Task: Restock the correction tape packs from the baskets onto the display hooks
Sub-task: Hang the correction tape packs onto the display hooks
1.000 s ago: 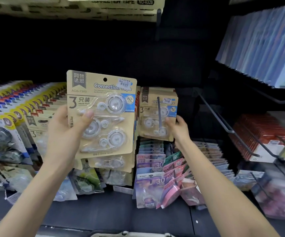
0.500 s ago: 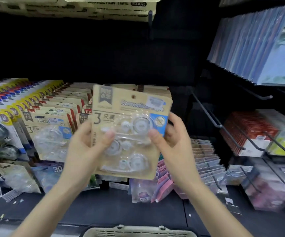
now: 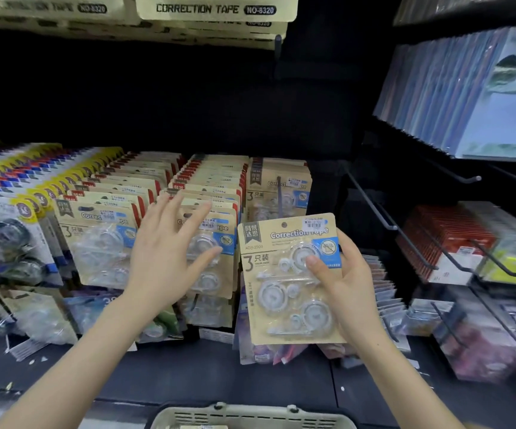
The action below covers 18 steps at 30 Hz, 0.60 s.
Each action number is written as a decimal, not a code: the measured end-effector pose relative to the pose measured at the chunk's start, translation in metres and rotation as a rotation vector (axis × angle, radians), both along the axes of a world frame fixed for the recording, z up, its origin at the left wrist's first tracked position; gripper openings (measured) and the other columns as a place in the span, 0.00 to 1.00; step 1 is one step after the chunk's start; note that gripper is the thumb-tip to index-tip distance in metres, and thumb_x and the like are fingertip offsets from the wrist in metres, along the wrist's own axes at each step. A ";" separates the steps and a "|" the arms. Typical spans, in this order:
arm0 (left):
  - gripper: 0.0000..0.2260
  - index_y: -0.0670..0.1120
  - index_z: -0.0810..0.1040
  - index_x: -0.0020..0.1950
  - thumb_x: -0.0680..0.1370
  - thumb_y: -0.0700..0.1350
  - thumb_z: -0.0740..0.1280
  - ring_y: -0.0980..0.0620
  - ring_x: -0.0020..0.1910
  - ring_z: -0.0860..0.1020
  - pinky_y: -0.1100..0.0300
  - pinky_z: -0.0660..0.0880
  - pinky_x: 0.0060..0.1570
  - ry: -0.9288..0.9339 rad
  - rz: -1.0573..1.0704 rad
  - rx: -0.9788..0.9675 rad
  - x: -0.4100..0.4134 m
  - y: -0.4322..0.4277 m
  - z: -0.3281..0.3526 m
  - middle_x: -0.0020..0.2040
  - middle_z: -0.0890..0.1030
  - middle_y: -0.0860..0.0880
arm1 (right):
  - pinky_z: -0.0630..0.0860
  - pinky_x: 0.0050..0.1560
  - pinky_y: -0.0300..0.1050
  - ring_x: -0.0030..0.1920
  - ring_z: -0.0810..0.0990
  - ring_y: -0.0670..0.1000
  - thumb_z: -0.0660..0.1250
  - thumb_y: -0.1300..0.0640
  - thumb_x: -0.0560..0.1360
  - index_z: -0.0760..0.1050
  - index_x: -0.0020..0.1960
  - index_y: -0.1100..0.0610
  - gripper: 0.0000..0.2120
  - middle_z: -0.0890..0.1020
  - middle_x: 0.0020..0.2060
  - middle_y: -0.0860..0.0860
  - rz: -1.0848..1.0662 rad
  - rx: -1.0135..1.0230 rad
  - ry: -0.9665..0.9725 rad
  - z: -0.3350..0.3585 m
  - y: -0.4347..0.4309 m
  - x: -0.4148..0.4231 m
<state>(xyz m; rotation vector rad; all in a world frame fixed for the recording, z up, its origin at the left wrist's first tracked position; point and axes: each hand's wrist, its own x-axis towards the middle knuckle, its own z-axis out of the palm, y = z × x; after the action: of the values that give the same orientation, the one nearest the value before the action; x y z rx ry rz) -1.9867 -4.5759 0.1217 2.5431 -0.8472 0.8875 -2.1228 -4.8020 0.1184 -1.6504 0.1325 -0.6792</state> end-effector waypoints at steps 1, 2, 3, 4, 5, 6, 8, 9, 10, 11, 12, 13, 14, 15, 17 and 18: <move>0.30 0.51 0.68 0.74 0.77 0.65 0.56 0.33 0.73 0.64 0.37 0.60 0.70 0.007 0.008 0.043 0.004 -0.002 -0.003 0.73 0.68 0.35 | 0.77 0.61 0.52 0.58 0.81 0.45 0.72 0.53 0.75 0.75 0.64 0.48 0.19 0.83 0.56 0.44 -0.012 -0.006 -0.003 0.001 0.001 0.001; 0.30 0.51 0.67 0.74 0.76 0.65 0.56 0.33 0.73 0.65 0.36 0.61 0.70 0.012 0.008 0.072 0.008 -0.003 -0.005 0.73 0.68 0.34 | 0.77 0.61 0.50 0.57 0.81 0.43 0.72 0.55 0.76 0.75 0.64 0.47 0.17 0.83 0.55 0.42 -0.025 -0.014 -0.005 0.001 0.001 0.003; 0.30 0.52 0.67 0.74 0.76 0.65 0.56 0.32 0.72 0.65 0.35 0.62 0.69 0.011 0.007 0.088 0.012 -0.005 -0.007 0.72 0.69 0.34 | 0.76 0.60 0.48 0.57 0.80 0.42 0.71 0.58 0.76 0.74 0.63 0.46 0.17 0.83 0.55 0.40 -0.037 -0.026 -0.006 0.001 0.001 0.004; 0.30 0.52 0.66 0.74 0.76 0.65 0.56 0.32 0.71 0.66 0.35 0.63 0.68 0.006 0.009 0.098 0.015 -0.005 -0.009 0.71 0.70 0.34 | 0.76 0.59 0.45 0.57 0.80 0.40 0.71 0.59 0.76 0.74 0.63 0.46 0.18 0.82 0.55 0.38 -0.047 -0.036 -0.004 0.001 0.002 0.005; 0.30 0.52 0.65 0.74 0.75 0.65 0.57 0.32 0.71 0.66 0.35 0.64 0.68 -0.008 0.011 0.108 0.017 -0.006 -0.011 0.71 0.70 0.34 | 0.75 0.58 0.41 0.57 0.80 0.39 0.71 0.60 0.76 0.74 0.63 0.46 0.19 0.82 0.54 0.37 -0.053 -0.043 0.000 0.001 0.002 0.006; 0.31 0.52 0.64 0.74 0.75 0.65 0.59 0.33 0.71 0.67 0.34 0.65 0.67 -0.027 0.014 0.118 0.019 -0.005 -0.013 0.70 0.71 0.34 | 0.75 0.57 0.37 0.56 0.80 0.38 0.70 0.60 0.76 0.74 0.64 0.45 0.19 0.82 0.54 0.35 -0.057 -0.049 0.003 0.001 0.002 0.006; 0.33 0.52 0.62 0.76 0.74 0.64 0.64 0.33 0.70 0.66 0.34 0.65 0.67 -0.074 0.021 0.135 0.021 -0.004 -0.016 0.70 0.71 0.34 | 0.74 0.53 0.31 0.55 0.79 0.37 0.70 0.60 0.76 0.74 0.63 0.46 0.18 0.81 0.53 0.34 -0.069 -0.071 0.009 -0.001 0.004 0.006; 0.34 0.52 0.61 0.76 0.75 0.63 0.67 0.33 0.70 0.66 0.33 0.65 0.67 -0.089 0.021 0.138 0.022 -0.004 -0.018 0.70 0.71 0.34 | 0.74 0.52 0.30 0.54 0.79 0.36 0.70 0.60 0.76 0.74 0.63 0.47 0.18 0.81 0.52 0.35 -0.079 -0.076 0.009 -0.002 0.004 0.007; 0.36 0.51 0.61 0.77 0.74 0.62 0.70 0.33 0.71 0.66 0.33 0.64 0.68 -0.092 0.023 0.137 0.022 -0.004 -0.019 0.70 0.70 0.34 | 0.74 0.51 0.31 0.54 0.79 0.37 0.71 0.59 0.76 0.74 0.63 0.46 0.18 0.82 0.52 0.37 -0.090 -0.072 0.012 -0.002 0.004 0.008; 0.37 0.51 0.60 0.77 0.73 0.62 0.70 0.33 0.71 0.66 0.33 0.63 0.68 -0.092 0.024 0.135 0.022 -0.004 -0.020 0.70 0.70 0.34 | 0.74 0.51 0.32 0.54 0.80 0.37 0.71 0.59 0.76 0.73 0.62 0.44 0.18 0.82 0.52 0.38 -0.098 -0.059 0.018 -0.002 0.003 0.010; 0.37 0.51 0.60 0.77 0.73 0.62 0.69 0.33 0.71 0.65 0.33 0.63 0.69 -0.090 0.025 0.134 0.022 -0.004 -0.020 0.70 0.70 0.34 | 0.75 0.52 0.36 0.53 0.81 0.39 0.71 0.58 0.76 0.72 0.62 0.41 0.19 0.82 0.53 0.41 -0.100 -0.027 0.028 -0.003 0.002 0.013; 0.36 0.50 0.61 0.77 0.73 0.63 0.66 0.33 0.71 0.65 0.33 0.62 0.69 -0.090 0.026 0.132 0.022 -0.005 -0.020 0.70 0.70 0.34 | 0.77 0.54 0.41 0.53 0.82 0.42 0.72 0.58 0.75 0.71 0.62 0.41 0.21 0.84 0.53 0.44 -0.090 0.022 0.038 -0.004 0.000 0.017; 0.36 0.50 0.61 0.77 0.73 0.63 0.64 0.33 0.71 0.65 0.33 0.62 0.69 -0.089 0.025 0.130 0.021 -0.005 -0.020 0.70 0.70 0.34 | 0.78 0.54 0.45 0.53 0.83 0.45 0.72 0.58 0.75 0.70 0.64 0.41 0.22 0.84 0.52 0.47 -0.076 0.075 0.050 -0.007 -0.003 0.022; 0.35 0.50 0.62 0.77 0.73 0.63 0.63 0.34 0.71 0.65 0.34 0.62 0.70 -0.088 0.024 0.126 0.021 -0.005 -0.020 0.70 0.70 0.34 | 0.79 0.54 0.48 0.53 0.84 0.47 0.72 0.58 0.75 0.70 0.66 0.42 0.24 0.85 0.52 0.49 -0.064 0.116 0.058 -0.009 -0.005 0.028; 0.36 0.50 0.62 0.77 0.73 0.63 0.65 0.34 0.72 0.66 0.34 0.61 0.70 -0.089 0.019 0.121 0.022 -0.005 -0.021 0.70 0.70 0.34 | 0.79 0.54 0.49 0.53 0.84 0.48 0.72 0.58 0.75 0.70 0.67 0.43 0.24 0.85 0.53 0.49 -0.063 0.141 0.067 -0.013 -0.012 0.043; 0.36 0.50 0.62 0.77 0.72 0.62 0.67 0.34 0.72 0.66 0.34 0.61 0.70 -0.096 0.018 0.118 0.022 -0.005 -0.021 0.70 0.70 0.35 | 0.79 0.55 0.48 0.54 0.83 0.47 0.72 0.58 0.76 0.71 0.66 0.42 0.23 0.84 0.54 0.48 -0.073 0.136 0.074 -0.016 -0.015 0.052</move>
<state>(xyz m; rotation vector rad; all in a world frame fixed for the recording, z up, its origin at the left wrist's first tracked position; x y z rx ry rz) -1.9645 -4.5809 0.1003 2.6306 -0.9319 0.9995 -2.0708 -4.8166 0.1025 -1.5463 0.2870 -0.6505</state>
